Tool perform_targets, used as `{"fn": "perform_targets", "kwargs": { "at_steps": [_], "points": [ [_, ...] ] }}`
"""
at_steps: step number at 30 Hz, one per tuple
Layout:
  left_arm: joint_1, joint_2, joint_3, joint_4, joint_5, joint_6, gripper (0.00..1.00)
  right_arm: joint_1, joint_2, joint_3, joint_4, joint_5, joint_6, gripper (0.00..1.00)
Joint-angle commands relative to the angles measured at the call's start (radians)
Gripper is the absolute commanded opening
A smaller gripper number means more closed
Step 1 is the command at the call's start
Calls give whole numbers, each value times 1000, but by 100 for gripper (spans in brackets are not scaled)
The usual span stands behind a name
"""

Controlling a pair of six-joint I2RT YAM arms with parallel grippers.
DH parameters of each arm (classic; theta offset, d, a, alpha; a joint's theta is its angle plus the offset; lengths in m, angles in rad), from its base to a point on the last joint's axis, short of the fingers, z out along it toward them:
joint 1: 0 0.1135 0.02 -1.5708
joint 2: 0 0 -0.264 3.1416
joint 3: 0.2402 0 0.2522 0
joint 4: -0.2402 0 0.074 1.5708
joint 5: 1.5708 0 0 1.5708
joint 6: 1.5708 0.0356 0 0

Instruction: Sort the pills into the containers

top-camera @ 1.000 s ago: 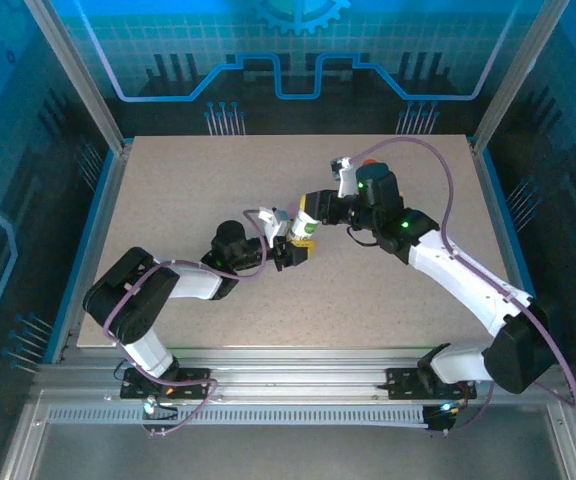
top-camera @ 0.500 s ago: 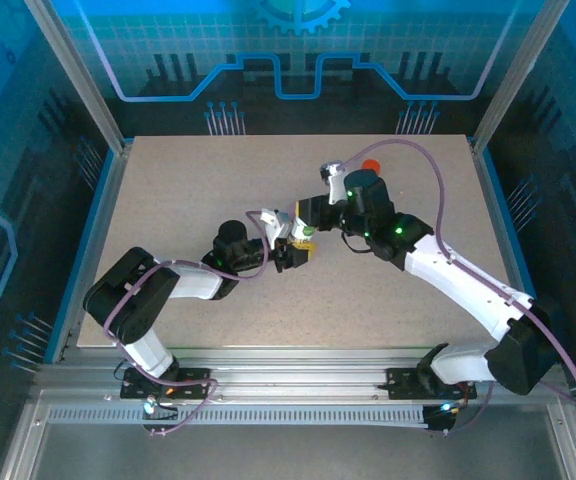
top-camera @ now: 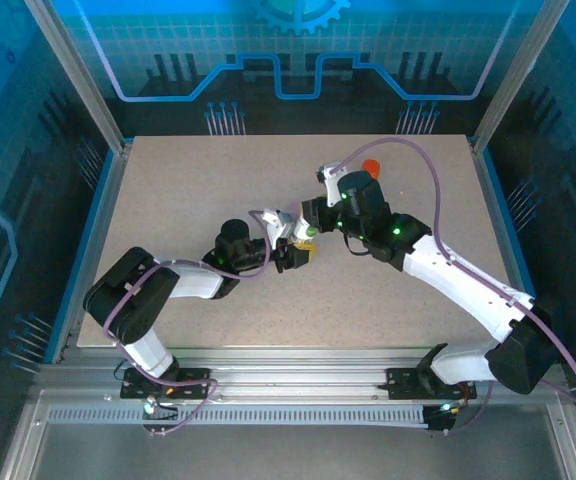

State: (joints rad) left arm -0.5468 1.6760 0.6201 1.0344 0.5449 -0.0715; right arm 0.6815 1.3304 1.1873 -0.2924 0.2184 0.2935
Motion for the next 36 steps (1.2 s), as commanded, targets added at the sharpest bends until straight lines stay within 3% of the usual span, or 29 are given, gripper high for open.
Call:
{"fn": "perform_targets", "kwargs": {
  "at_steps": [1,7,8,11,16,23,28,36],
  "points": [
    [10,-27,18,-16,-10,8,0,-11,7,38,-79,184,-107,0],
    [10,-26,21,-17,-7,6,0,-23,8,42,-81,128,-95,0],
    [10,-24,20,-9,-8,4,0,-38,0,37,-72,86,-66,6],
    [10,-18,15,20,-9,-2,0,-110,-27,0,-12,-115,78,37],
    [10,-11,16,29,-10,10,0,-222,-47,-46,81,-413,293,52],
    [10,-6,17,60,-14,17,0,-279,-20,-101,190,-594,455,55],
    [10,8,22,99,-32,-5,0,-264,-25,-192,336,-578,575,59],
    [10,13,30,77,-41,7,0,-246,-26,-210,374,-562,610,58]
  ]
}}
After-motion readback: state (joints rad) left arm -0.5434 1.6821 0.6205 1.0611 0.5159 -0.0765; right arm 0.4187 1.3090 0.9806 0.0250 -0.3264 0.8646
